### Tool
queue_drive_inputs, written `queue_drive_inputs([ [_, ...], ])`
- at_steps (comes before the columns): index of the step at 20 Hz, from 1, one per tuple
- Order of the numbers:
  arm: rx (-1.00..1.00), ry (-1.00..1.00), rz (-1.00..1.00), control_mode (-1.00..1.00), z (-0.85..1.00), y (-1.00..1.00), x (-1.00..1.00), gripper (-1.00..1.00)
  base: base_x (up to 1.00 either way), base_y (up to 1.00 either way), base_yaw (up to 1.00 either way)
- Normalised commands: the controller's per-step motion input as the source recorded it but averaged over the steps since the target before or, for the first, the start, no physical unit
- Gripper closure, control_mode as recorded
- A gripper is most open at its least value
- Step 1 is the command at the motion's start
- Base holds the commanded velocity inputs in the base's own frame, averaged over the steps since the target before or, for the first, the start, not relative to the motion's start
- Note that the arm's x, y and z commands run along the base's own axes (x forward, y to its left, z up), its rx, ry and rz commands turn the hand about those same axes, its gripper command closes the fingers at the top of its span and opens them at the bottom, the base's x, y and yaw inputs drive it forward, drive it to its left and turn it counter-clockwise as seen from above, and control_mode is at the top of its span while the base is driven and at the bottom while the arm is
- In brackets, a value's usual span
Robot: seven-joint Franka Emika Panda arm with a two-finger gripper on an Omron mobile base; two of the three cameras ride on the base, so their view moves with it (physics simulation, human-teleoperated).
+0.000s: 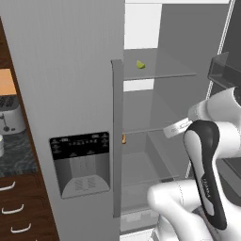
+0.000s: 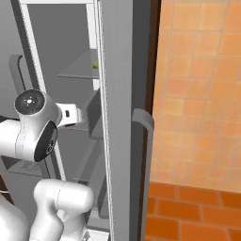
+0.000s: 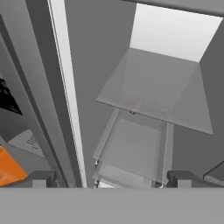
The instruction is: Grab a lemon wedge from the fridge and one ice cube from the ice bowl, and put them in the glass of lemonade.
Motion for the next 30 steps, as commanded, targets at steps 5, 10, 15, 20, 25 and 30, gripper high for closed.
queue_drive_inputs([
  [5,0.0,-0.02,-0.09,-1.0,0.58,0.09,0.12,-1.0,0.0,0.0,0.0],
  [10,0.05,-0.07,-0.16,-1.0,0.21,0.0,0.01,-1.0,0.0,0.0,0.0],
  [15,0.14,-0.06,-0.29,-1.0,0.07,0.0,0.0,-1.0,0.0,0.0,0.0],
  [20,0.12,-0.08,-0.1,-1.0,0.35,-0.1,0.11,-1.0,0.0,0.0,0.0],
  [25,0.0,-0.05,0.07,-1.0,0.15,-0.04,0.03,-1.0,0.0,0.0,0.0],
  [30,-0.01,-0.09,0.04,-1.0,0.12,0.0,0.26,-1.0,0.0,0.0,0.0],
])
